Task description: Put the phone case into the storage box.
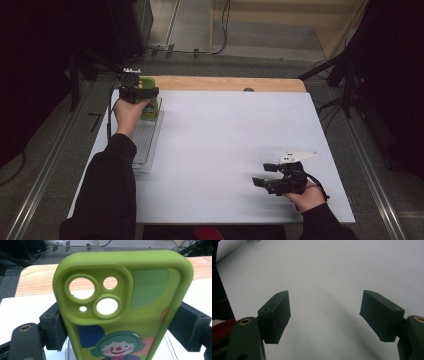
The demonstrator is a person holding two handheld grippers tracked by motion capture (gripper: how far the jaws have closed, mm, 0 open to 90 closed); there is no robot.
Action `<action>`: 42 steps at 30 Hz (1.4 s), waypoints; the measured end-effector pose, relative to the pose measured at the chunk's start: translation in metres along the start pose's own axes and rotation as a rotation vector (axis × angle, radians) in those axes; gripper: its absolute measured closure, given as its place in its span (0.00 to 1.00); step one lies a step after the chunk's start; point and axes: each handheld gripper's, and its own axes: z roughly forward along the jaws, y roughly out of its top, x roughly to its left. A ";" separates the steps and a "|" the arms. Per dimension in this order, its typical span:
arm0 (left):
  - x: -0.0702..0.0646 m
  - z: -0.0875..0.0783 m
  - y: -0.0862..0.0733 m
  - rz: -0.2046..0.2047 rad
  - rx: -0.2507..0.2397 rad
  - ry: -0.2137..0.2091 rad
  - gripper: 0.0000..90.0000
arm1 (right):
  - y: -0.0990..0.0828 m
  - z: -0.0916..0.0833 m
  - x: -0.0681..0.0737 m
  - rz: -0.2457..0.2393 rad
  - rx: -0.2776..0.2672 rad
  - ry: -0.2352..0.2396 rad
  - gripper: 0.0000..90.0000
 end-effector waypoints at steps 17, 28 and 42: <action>0.003 0.002 0.000 -0.032 0.026 -0.056 0.08 | 0.000 0.000 0.001 0.003 -0.005 -0.001 0.25; 0.006 -0.012 0.004 -0.037 0.016 -0.045 0.08 | 0.000 0.000 0.001 -0.003 -0.005 -0.002 0.25; 0.012 -0.041 0.008 -0.031 0.062 -0.103 0.08 | 0.000 -0.001 0.001 0.003 -0.003 -0.002 0.25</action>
